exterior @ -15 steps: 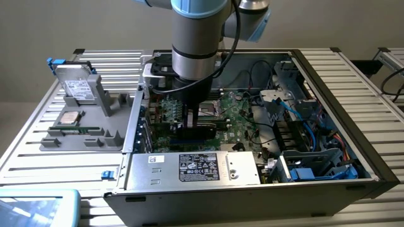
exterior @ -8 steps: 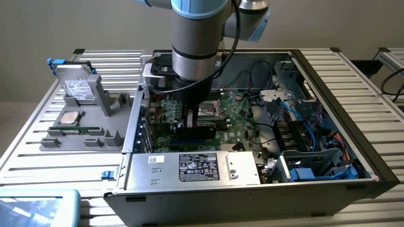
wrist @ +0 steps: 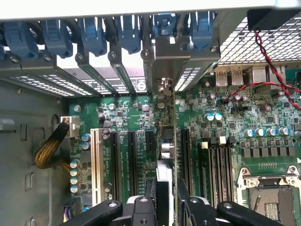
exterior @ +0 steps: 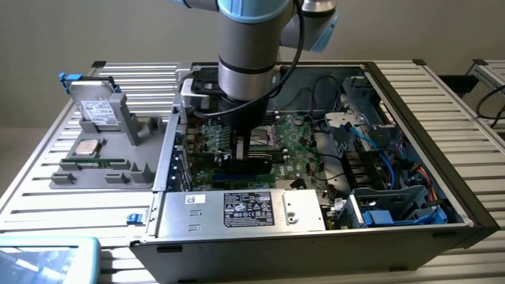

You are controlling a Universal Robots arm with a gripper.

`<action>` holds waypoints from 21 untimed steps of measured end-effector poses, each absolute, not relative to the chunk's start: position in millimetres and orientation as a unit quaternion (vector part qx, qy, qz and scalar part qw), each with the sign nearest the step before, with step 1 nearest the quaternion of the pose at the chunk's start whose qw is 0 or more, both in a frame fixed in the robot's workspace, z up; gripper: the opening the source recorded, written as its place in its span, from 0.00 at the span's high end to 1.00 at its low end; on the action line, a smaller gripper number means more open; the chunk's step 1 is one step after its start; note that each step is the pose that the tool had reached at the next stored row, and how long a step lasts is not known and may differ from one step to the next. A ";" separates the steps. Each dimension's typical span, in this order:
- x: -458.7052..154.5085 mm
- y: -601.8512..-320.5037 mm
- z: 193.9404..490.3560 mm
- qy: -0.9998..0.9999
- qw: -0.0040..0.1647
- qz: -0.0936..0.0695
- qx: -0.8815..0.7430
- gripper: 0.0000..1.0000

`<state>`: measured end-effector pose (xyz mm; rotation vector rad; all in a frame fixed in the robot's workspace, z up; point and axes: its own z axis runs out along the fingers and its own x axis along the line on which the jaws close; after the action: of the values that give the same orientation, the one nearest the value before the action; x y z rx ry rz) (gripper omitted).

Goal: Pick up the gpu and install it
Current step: 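Insert the gpu into the slot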

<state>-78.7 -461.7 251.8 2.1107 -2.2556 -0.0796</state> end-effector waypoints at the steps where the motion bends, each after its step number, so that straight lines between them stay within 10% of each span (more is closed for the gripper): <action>1: -78.8 -461.7 251.8 -0.730 0.026 -0.026 0.683 0.72; 21: -77.8 -463.7 249.3 -0.730 0.032 -0.032 0.682 0.72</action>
<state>-77.8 -463.7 249.3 2.1003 -2.2472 -0.0971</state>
